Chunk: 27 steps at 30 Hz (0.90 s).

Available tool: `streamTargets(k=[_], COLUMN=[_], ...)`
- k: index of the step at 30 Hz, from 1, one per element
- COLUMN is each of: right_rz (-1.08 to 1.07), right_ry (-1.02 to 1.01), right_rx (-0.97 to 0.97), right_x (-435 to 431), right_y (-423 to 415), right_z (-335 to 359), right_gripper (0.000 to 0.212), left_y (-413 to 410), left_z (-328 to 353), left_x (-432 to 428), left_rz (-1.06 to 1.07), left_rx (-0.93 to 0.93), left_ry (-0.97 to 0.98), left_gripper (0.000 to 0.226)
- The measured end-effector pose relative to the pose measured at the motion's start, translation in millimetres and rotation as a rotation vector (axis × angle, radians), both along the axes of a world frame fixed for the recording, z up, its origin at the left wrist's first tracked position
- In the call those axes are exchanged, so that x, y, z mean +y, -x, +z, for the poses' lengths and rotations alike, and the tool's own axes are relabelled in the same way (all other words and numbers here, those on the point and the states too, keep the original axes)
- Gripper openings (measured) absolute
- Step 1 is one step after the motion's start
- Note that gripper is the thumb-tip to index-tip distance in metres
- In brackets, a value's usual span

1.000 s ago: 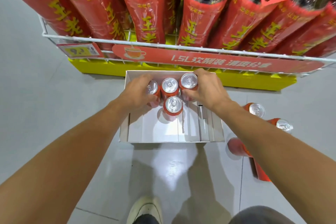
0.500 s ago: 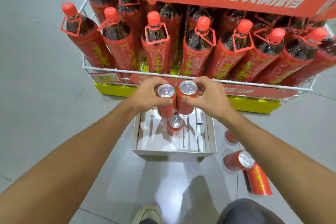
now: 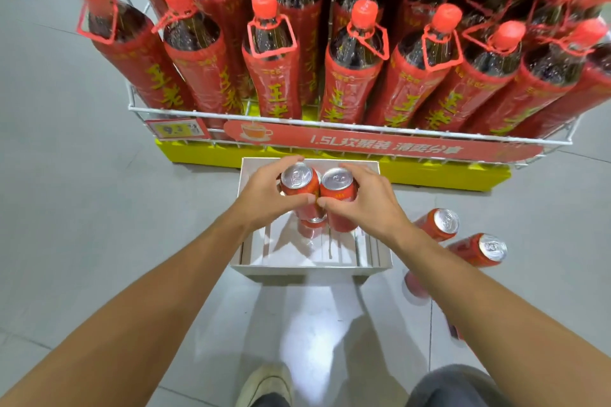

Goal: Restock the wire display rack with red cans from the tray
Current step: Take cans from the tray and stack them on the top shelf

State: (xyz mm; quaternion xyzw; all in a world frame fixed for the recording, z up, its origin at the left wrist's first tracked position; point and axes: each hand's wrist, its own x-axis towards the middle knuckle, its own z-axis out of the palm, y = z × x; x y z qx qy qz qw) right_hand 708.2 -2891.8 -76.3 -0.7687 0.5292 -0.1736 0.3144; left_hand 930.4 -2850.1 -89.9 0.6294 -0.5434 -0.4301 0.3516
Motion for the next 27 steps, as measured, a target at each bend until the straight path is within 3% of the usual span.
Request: streamTargets(k=[5, 9, 12, 18, 27], right_rz=[0.025, -0.009, -0.01, 0.037, 0.104], right_ry=[-0.171, -0.163, -0.099, -0.013, 0.05], right_rx=[-0.011, -0.155, -0.265, -0.353, -0.42], right_x=[30, 24, 2, -32, -58], right_y=[10, 13, 16, 15, 12], right_z=[-11, 15, 73, 279, 700], right_gripper=[0.082, 0.064, 0.057, 0.062, 0.065], left_y=[5, 1, -6, -15, -20], left_z=[10, 46, 101, 297, 716], left_x=[-9, -12, -17, -34, -60], left_rz=[-0.048, -0.026, -0.001, -0.059, -0.23], left_rx=[0.016, 0.043, 0.109, 0.161, 0.156], left_ry=[-0.009, 0.008, 0.003, 0.055, 0.217], left_gripper=[0.078, 0.064, 0.061, 0.055, 0.051])
